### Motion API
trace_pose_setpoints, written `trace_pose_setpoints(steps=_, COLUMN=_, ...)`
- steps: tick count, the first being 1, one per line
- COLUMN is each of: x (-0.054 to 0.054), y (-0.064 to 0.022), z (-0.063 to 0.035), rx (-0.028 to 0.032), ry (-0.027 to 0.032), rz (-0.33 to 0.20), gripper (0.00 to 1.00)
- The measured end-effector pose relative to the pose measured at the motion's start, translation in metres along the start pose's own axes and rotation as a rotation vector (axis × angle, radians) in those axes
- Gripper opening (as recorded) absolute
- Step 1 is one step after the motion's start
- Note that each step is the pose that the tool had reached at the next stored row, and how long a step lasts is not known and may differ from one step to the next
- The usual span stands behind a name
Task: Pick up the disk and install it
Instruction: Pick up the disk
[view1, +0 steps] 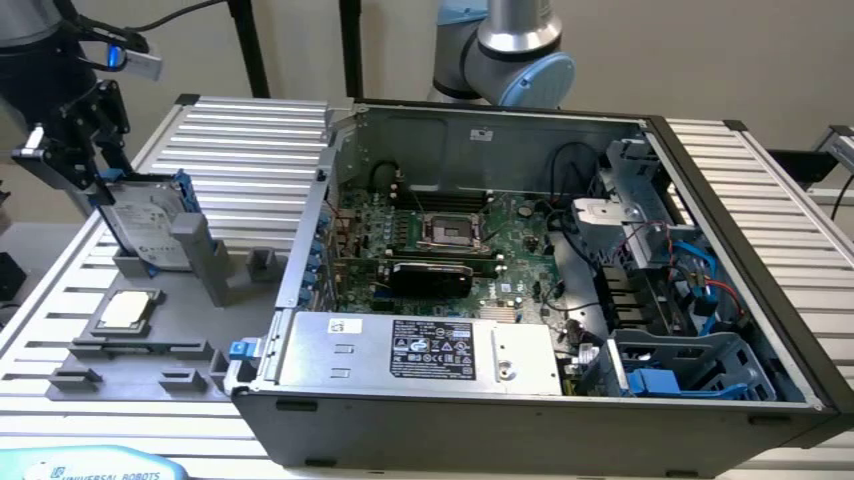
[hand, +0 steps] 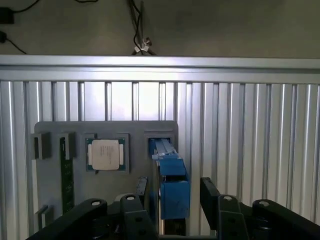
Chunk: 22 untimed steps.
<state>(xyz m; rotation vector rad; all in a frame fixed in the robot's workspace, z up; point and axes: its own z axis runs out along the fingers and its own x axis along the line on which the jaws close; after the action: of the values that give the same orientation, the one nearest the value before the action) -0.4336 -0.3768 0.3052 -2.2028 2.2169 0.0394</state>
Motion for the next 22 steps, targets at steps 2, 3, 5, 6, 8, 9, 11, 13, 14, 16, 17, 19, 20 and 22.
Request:
trace_pose_setpoints(steps=2, x=0.000, y=0.0000, z=0.0025, rx=0.0022, ry=-0.0013, rz=0.000, gripper=0.54)
trace_pose_setpoints(steps=3, x=0.000, y=0.0001, z=0.0038, rx=0.0037, ry=-0.0021, rz=0.000, gripper=0.54)
trace_pose_setpoints(steps=5, x=0.001, y=0.0008, z=0.0060, rx=0.0057, ry=-0.0039, rz=0.000, gripper=0.54)
trace_pose_setpoints(steps=6, x=0.002, y=0.0012, z=0.0070, rx=0.0061, ry=-0.0054, rz=-0.001, gripper=0.54)
trace_pose_setpoints(steps=8, x=0.003, y=0.0022, z=0.0086, rx=0.0060, ry=-0.0077, rz=-0.001, gripper=0.54)
trace_pose_setpoints(steps=9, x=0.003, y=0.0026, z=0.0095, rx=0.0061, ry=-0.0086, rz=-0.001, gripper=0.54)
trace_pose_setpoints(steps=11, x=0.004, y=0.0028, z=0.0111, rx=0.0063, ry=-0.0104, rz=-0.002, gripper=0.54)
trace_pose_setpoints(steps=13, x=0.005, y=0.0028, z=0.0120, rx=0.0062, ry=-0.0122, rz=-0.001, gripper=0.54)
trace_pose_setpoints(steps=14, x=0.005, y=0.0029, z=0.0122, rx=0.0059, ry=-0.0127, rz=-0.001, gripper=0.54)
trace_pose_setpoints(steps=16, x=0.005, y=0.0028, z=0.0126, rx=0.0057, ry=-0.0133, rz=-0.002, gripper=0.54)
trace_pose_setpoints(steps=17, x=0.005, y=0.0028, z=0.0130, rx=0.0059, ry=-0.0136, rz=-0.002, gripper=0.54)
trace_pose_setpoints(steps=19, x=0.005, y=0.0028, z=0.0134, rx=0.0060, ry=-0.0136, rz=-0.002, gripper=0.54)
trace_pose_setpoints(steps=20, x=0.005, y=0.0028, z=0.0136, rx=0.0059, ry=-0.0136, rz=-0.002, gripper=0.54)
trace_pose_setpoints(steps=22, x=0.005, y=0.0028, z=0.0138, rx=0.0059, ry=-0.0136, rz=-0.002, gripper=0.54)
